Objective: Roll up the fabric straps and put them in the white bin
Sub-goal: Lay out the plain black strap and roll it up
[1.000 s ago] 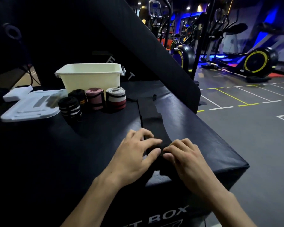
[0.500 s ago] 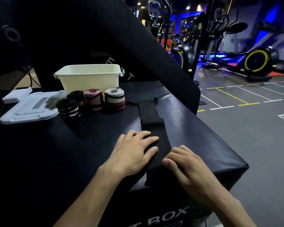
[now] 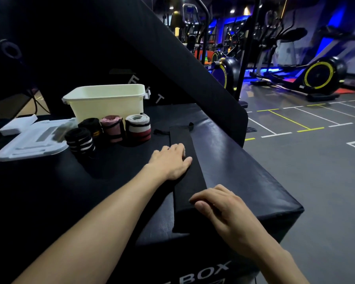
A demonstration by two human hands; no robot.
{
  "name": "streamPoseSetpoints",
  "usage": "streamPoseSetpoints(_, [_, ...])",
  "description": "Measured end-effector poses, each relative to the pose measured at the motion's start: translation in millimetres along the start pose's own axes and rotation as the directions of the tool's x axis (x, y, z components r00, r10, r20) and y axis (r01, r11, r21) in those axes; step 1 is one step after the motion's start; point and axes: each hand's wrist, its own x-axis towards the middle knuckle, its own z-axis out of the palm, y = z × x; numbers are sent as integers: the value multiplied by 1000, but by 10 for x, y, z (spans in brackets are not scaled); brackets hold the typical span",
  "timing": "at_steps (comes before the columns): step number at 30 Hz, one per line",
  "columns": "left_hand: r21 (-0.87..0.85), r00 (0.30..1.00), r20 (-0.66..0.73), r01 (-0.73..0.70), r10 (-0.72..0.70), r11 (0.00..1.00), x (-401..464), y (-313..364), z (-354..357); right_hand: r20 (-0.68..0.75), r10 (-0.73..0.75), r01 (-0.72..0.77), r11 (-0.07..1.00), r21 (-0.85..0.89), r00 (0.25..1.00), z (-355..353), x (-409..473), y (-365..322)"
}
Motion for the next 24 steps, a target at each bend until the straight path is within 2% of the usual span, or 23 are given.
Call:
streamPoseSetpoints(5, [81,997,22,-76,75,994,154,-63,35,33,9,-8,1000,-15,999,-31,24,-23])
streamPoseSetpoints(9, [69,965,2,-262,262,963,241,-116,27,50,16,-14,999,-38,999,-28,47,-28])
streamPoseSetpoints(11, [38,951,-7,-308,308,951,298,-160,41,52,14,-12,999,-47,999,-21,48,-35])
streamPoseSetpoints(18, [-146,953,-87,-300,290,943,425,-320,170,30,13,-10,996,-87,999,26,63,-22])
streamPoseSetpoints(24, [-262,901,-330,-373,281,890,492,-347,235,-38,20,-26,987,-158,999,59,160,12])
